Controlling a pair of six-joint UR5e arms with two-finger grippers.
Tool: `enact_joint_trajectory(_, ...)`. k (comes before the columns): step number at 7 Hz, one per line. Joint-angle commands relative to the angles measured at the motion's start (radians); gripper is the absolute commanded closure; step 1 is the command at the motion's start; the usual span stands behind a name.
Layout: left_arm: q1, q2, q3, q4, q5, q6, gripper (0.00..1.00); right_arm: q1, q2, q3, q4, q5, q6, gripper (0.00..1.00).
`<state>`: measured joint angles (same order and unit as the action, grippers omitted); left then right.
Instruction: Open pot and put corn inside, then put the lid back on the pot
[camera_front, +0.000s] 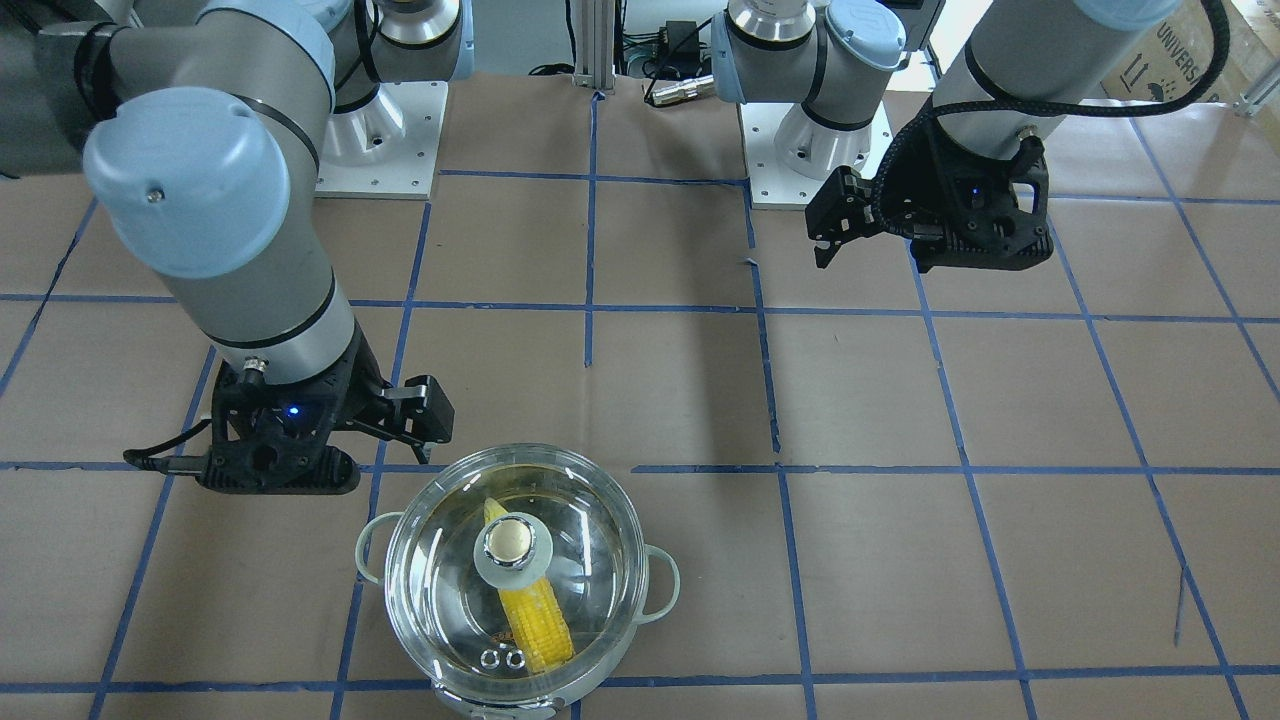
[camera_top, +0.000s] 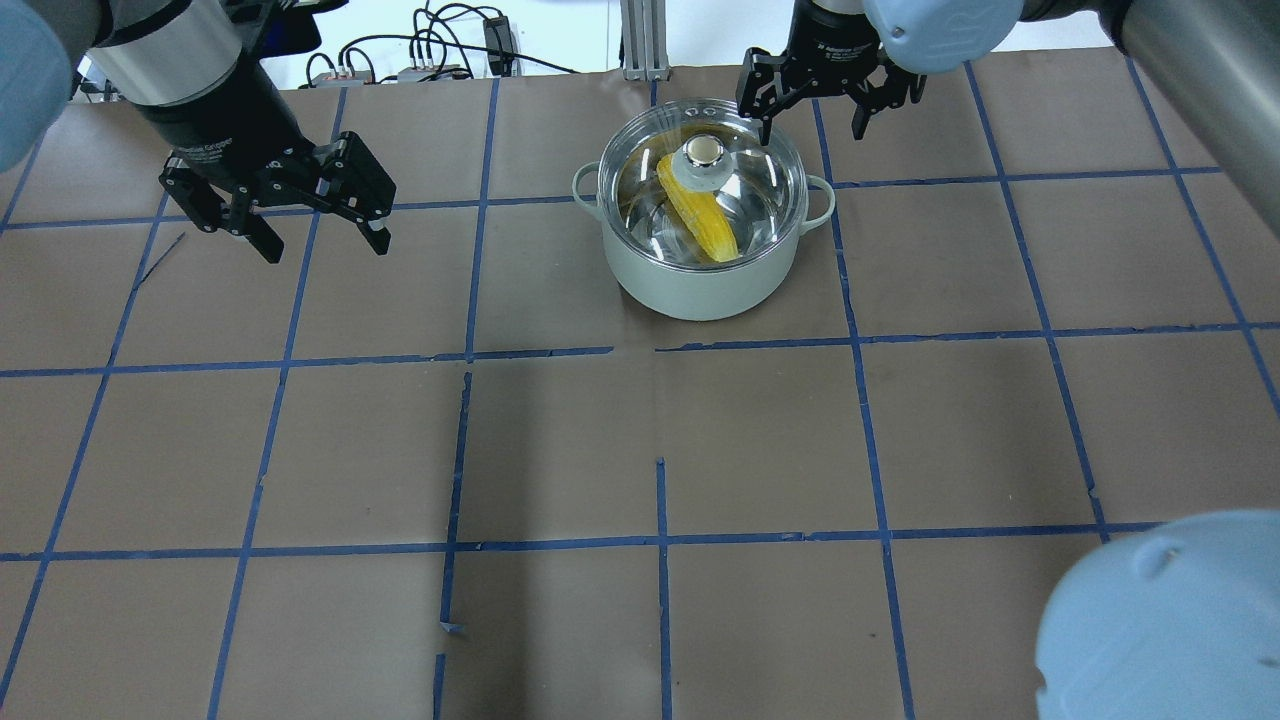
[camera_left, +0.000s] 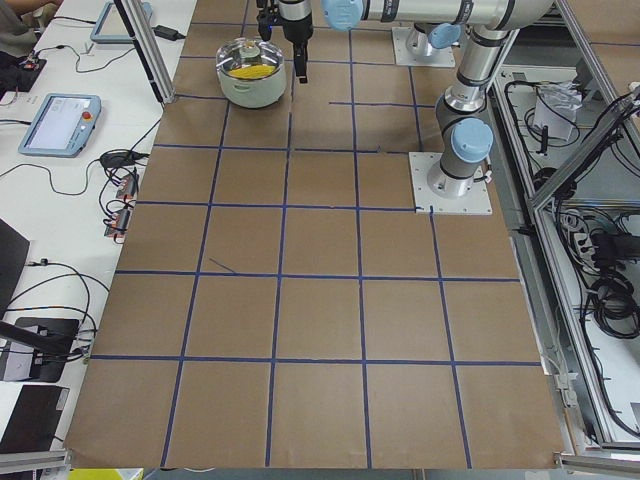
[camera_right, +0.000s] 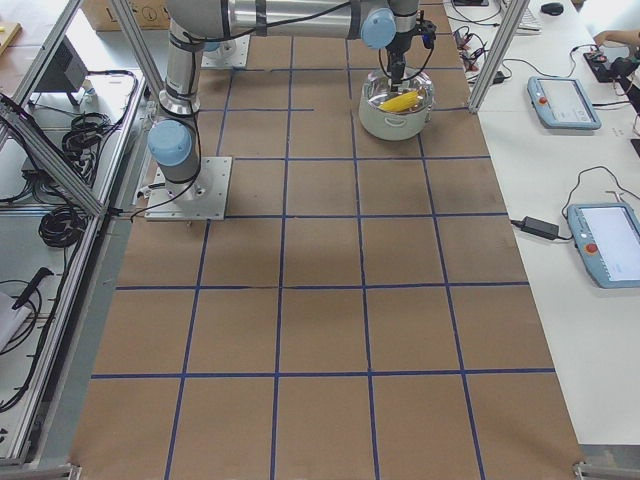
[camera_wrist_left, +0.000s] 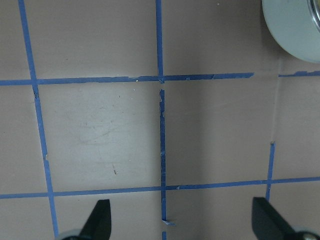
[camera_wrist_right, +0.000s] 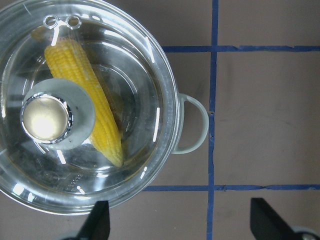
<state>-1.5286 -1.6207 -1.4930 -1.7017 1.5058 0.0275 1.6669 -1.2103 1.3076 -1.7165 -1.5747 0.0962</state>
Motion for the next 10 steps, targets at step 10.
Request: enact_joint_trajectory(10, -0.005, -0.013, 0.0, 0.022, -0.006, -0.003, 0.0, -0.121, -0.115, 0.044, 0.156, 0.01, -0.099, 0.0)
